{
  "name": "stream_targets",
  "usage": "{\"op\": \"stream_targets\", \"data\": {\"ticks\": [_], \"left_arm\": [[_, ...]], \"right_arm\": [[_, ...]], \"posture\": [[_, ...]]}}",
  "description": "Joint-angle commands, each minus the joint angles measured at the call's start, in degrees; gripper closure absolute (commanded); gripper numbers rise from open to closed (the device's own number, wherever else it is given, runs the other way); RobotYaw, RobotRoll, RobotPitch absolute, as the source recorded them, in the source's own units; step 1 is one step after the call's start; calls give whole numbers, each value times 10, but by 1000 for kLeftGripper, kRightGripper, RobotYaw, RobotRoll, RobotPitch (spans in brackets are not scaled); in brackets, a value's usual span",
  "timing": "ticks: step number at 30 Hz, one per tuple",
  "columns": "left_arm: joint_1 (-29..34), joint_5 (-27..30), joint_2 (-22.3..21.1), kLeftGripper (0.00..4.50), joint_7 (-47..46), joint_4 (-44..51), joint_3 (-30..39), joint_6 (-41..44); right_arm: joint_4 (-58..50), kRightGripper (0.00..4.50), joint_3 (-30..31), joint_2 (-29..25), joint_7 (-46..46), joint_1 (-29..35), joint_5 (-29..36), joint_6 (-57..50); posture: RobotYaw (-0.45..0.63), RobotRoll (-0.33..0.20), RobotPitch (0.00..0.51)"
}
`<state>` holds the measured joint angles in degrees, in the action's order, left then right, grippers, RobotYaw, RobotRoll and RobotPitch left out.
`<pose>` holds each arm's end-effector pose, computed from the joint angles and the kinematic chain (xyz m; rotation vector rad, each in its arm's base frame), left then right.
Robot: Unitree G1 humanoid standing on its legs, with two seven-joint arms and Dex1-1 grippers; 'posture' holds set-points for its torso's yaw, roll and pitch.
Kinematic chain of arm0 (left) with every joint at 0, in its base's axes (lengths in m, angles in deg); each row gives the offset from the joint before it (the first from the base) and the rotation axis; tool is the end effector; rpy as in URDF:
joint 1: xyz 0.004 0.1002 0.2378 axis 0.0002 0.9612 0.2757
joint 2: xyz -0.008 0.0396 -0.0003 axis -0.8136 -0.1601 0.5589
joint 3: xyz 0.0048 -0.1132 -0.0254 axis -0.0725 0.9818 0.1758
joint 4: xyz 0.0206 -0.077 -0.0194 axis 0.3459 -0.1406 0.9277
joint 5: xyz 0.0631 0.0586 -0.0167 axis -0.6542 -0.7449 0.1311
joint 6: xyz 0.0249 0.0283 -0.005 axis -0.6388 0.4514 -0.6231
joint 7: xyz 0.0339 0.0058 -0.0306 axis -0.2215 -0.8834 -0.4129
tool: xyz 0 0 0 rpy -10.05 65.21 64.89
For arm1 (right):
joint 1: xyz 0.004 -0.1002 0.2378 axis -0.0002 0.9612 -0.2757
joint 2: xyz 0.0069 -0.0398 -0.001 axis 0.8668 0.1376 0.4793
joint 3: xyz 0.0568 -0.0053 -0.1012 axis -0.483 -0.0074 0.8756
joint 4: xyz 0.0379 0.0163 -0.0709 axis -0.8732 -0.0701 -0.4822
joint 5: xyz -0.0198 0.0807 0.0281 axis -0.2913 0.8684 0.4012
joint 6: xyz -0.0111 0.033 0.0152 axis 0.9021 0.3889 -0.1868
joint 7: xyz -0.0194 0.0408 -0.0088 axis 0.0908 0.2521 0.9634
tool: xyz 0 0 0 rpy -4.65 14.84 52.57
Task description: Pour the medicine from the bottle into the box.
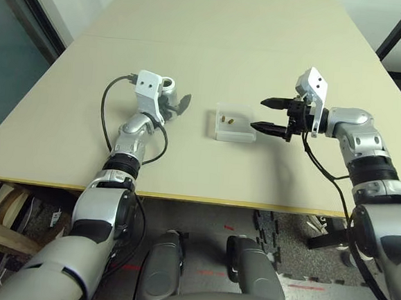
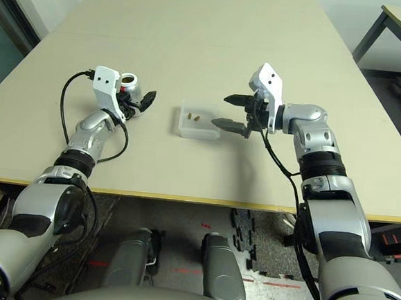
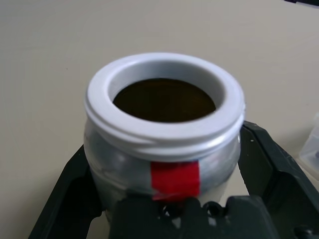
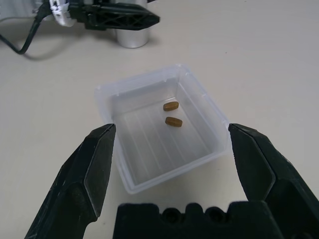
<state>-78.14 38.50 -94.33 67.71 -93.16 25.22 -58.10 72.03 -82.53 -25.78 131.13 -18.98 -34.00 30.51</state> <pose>0.3248 0.1984 0.0826 -0.0101 -0.0277 -0.3904 0.3395 -0.2301 0.1517 -0.2718 0.1488 1.1230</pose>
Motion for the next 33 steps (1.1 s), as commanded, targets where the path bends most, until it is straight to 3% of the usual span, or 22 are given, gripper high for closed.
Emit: {"op": "stream_targets", "data": {"ticks": [1, 14, 33], "left_arm": [[31, 5, -5, 19, 7, 48, -8, 20], [169, 32, -45, 19, 29, 292, -13, 120], [196, 64, -90, 19, 21, 362, 15, 175]], "right_arm": [[11, 0, -11, 5, -6, -10, 5, 9], [21, 0, -41, 11, -28, -8, 24, -6], [8, 0, -74, 4, -84, 4, 38, -26]], "posture": [[-15, 0, 103], [7, 0, 95], [-1, 0, 99]]}}
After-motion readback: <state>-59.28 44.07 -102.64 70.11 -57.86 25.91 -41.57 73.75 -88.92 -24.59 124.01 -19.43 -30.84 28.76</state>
